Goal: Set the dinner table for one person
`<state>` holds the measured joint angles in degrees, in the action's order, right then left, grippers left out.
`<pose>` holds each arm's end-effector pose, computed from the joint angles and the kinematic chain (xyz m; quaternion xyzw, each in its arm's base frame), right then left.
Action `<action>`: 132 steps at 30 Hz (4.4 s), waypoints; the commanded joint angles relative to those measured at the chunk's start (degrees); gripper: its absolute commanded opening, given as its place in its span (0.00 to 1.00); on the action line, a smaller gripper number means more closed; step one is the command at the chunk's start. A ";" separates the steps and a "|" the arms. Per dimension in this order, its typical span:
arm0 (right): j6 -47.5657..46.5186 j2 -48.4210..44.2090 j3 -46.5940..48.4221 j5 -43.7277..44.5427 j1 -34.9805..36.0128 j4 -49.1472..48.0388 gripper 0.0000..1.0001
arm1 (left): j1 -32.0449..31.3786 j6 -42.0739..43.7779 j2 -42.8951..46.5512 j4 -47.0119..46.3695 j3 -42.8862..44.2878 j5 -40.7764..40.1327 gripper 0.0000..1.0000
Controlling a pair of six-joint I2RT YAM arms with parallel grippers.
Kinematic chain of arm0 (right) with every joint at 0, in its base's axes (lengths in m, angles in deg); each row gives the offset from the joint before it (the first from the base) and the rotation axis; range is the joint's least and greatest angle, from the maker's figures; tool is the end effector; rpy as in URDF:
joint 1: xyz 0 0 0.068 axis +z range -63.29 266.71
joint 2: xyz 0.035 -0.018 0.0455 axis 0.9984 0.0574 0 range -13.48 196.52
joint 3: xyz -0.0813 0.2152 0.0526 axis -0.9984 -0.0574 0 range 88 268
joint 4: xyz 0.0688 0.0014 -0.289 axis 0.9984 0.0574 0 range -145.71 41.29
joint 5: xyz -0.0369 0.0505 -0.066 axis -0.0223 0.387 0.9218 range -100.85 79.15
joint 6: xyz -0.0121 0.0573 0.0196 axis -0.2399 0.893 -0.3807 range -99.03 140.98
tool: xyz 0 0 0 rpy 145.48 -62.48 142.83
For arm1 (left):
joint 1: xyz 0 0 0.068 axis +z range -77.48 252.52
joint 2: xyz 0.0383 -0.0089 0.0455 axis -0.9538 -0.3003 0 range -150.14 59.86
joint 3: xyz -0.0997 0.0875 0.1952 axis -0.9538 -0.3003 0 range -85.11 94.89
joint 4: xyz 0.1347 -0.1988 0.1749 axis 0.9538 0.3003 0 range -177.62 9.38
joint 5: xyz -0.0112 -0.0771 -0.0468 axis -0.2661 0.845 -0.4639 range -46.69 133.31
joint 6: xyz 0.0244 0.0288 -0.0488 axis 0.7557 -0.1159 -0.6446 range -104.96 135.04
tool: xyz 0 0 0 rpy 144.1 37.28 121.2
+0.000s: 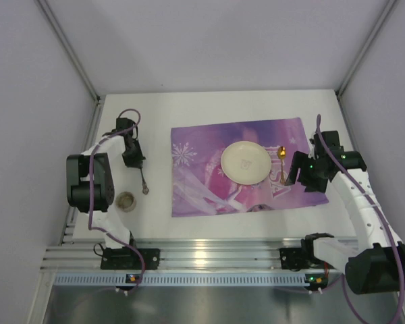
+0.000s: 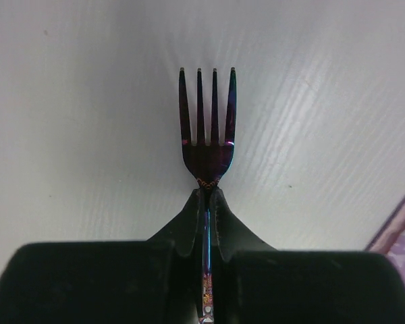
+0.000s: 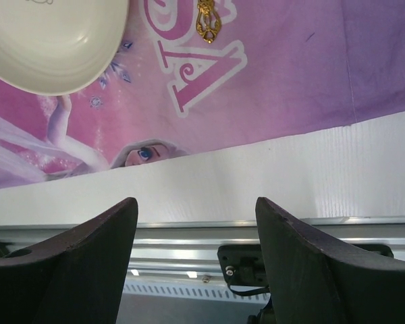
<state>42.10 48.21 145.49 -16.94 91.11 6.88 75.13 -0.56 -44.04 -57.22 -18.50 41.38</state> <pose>0.2456 0.0238 0.2407 0.1317 0.9693 0.0951 0.1844 0.3808 0.0189 0.0976 -0.1584 0.9681 -0.0054 0.1942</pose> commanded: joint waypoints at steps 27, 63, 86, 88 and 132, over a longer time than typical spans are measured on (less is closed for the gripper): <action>0.94 -7.46 -0.28 -1.56 3.06 2.89 0.71 | -30.47 -21.75 -1.92 -1.21 6.17 -1.92 0.00; 1.55 -15.81 -1.16 -3.23 4.47 7.72 0.72 | -5.51 -20.18 21.99 24.55 -11.32 -17.57 0.47; 1.64 -15.03 -1.69 -3.40 5.88 7.38 0.72 | -3.05 -23.93 14.49 14.88 -11.06 -2.25 0.00; 1.81 -14.41 -0.98 -4.10 5.88 6.33 0.72 | -3.05 -27.10 16.52 14.35 -10.54 1.48 0.00; 7.44 30.50 37.07 29.55 44.20 -18.03 0.71 | -33.55 -98.93 16.53 -15.90 6.43 14.68 0.00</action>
<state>48.66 78.65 178.17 6.06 134.74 -8.08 41.67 -97.75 -30.29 -72.59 -14.17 54.32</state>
